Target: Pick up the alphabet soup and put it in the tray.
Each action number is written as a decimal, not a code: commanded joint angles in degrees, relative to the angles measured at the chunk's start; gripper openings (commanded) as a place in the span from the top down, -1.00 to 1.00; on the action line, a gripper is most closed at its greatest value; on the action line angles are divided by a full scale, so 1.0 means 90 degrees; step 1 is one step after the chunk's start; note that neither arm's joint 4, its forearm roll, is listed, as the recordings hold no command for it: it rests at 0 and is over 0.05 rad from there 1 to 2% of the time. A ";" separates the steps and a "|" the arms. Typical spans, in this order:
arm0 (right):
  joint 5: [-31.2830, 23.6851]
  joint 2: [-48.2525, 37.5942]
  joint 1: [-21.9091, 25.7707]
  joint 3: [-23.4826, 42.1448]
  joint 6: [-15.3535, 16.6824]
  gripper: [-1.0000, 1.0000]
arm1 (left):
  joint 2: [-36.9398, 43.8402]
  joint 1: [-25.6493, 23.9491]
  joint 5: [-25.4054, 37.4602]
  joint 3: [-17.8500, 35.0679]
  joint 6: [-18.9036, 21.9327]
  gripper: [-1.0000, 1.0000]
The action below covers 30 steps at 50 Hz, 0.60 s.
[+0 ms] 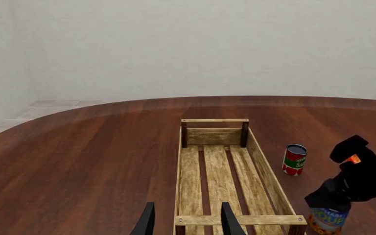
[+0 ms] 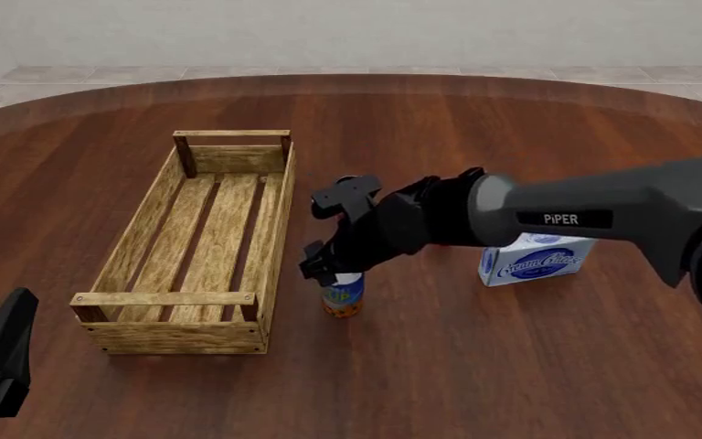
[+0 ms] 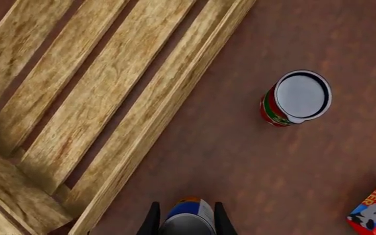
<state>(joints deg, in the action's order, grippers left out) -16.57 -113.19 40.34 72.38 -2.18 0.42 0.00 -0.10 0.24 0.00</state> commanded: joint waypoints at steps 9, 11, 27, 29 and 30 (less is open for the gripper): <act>-0.0197 0.0408 -0.0213 -0.0079 0.0074 1.00 | 0.0000 0.0000 0.0000 0.0000 0.0000 -1.00; -0.0248 0.0547 -0.0233 -0.0071 0.0105 1.00 | 0.0000 0.0000 0.0000 0.0000 0.0000 -1.00; -0.0853 0.1551 -0.0209 0.0382 0.0610 1.00 | 0.0000 0.0000 0.0000 0.0000 0.0000 -1.00; -0.0957 0.1651 -0.0177 0.0522 0.0652 1.00 | 0.0000 0.0000 0.0000 0.0000 0.0000 -1.00; -0.0990 0.1669 -0.0177 0.0569 0.0668 1.00 | 0.0000 0.0000 0.0000 0.0000 0.0000 -1.00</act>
<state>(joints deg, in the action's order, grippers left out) -22.42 -102.78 38.51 74.05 2.73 0.42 0.00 -0.10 0.24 0.00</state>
